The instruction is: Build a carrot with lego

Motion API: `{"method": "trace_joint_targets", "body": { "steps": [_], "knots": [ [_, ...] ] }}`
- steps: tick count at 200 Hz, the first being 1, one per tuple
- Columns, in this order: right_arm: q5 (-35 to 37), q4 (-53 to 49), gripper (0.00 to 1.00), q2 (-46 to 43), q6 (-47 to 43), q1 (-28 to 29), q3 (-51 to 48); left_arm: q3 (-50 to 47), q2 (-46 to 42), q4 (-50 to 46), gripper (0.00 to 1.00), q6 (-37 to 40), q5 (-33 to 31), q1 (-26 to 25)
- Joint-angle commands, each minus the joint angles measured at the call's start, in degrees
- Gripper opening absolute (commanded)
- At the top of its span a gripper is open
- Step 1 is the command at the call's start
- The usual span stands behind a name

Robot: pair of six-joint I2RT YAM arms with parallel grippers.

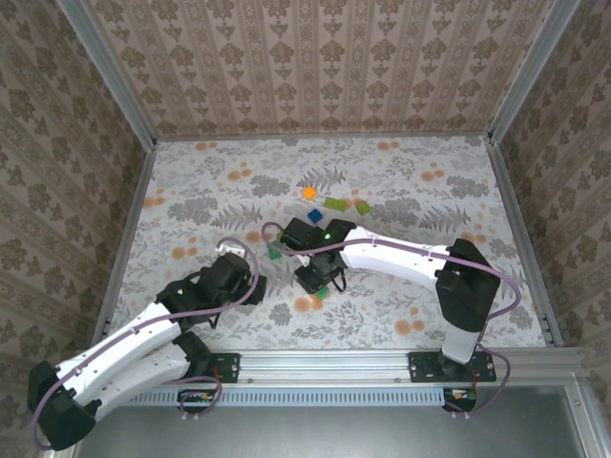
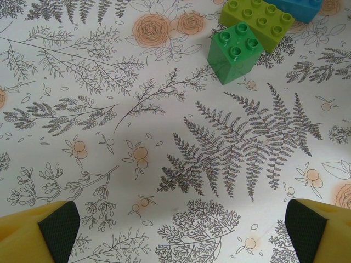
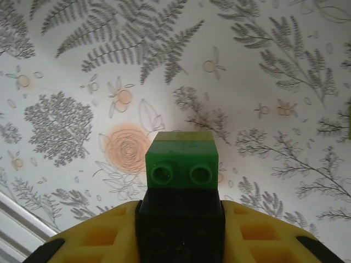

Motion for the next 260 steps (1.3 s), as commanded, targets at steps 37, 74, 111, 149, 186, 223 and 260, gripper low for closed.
{"method": "trace_joint_targets", "body": {
  "steps": [37, 74, 111, 149, 186, 223, 260],
  "knots": [
    [4.7, -4.5, 0.27, -0.4, -1.5, -3.6, 0.9, -0.4, 0.1, 0.2, 1.00, -0.2, -0.6, -0.6],
    [1.4, -1.9, 0.27, -0.4, -1.9, -4.7, -0.5, -0.3, 0.6, 0.3, 1.00, -0.1, -0.6, -0.6],
    [-2.5, 0.2, 0.29, -0.9, -3.3, -5.7, -2.2, -0.3, 1.1, 0.4, 1.00, -0.1, -0.6, -0.7],
    [-5.8, 1.0, 0.29, -1.3, -5.9, -5.8, -3.1, -0.3, 1.2, 0.6, 1.00, 0.0, -0.6, -0.6],
    [-6.4, 0.6, 0.33, -1.1, -6.9, -5.8, -3.0, -0.3, 1.3, 0.6, 1.00, 0.1, -0.6, -0.6],
    [-6.2, 0.8, 0.47, -1.8, -6.9, -6.1, -2.6, -0.3, 1.4, 0.7, 1.00, 0.1, -0.4, -0.6],
    [-6.2, 0.4, 0.63, -4.3, -7.3, -7.1, -1.9, -0.3, 1.4, 0.7, 1.00, 0.2, -0.4, -0.7]
  ]
}}
